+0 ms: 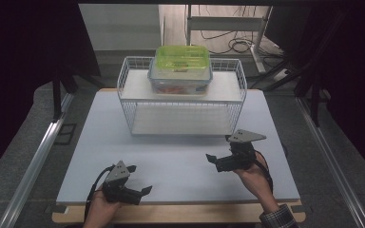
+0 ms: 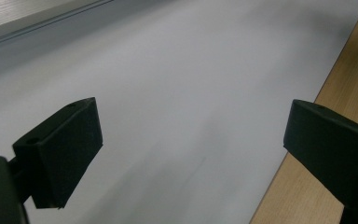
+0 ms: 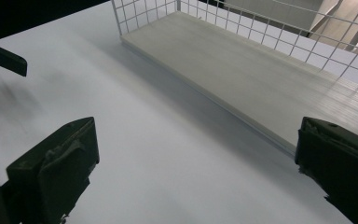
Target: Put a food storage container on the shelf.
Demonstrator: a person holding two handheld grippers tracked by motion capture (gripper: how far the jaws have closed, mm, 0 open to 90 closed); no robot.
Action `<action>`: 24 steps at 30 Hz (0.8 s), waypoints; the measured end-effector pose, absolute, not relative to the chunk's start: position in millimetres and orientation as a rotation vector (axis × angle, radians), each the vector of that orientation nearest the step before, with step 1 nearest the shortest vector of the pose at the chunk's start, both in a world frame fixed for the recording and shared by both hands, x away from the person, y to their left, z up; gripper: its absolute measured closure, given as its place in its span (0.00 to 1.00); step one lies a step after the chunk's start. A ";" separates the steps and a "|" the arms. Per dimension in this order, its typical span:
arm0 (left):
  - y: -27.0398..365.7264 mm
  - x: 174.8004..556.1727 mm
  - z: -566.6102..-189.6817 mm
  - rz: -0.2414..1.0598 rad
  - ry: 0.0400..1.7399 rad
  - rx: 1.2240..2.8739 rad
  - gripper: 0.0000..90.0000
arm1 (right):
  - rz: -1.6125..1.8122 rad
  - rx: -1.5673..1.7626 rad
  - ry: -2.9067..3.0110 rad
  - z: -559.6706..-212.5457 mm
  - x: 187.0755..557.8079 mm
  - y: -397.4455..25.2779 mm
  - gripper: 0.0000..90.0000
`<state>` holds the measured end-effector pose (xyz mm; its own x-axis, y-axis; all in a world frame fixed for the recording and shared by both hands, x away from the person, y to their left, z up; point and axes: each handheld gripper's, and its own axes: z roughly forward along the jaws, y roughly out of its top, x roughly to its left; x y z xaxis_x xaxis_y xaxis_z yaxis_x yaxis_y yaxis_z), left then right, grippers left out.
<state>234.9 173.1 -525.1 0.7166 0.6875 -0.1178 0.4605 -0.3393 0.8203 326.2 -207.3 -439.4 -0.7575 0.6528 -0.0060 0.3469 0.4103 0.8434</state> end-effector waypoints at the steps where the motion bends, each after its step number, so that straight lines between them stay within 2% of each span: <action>1: 172.8 235.0 -525.4 0.314 0.877 2.003 0.05 | 1.279 0.866 2.335 -439.9 325.2 -208.3 0.00; 24: 171.4 235.1 -525.7 0.312 0.890 2.023 0.05 | 1.219 0.925 2.317 -461.9 309.9 -240.8 0.00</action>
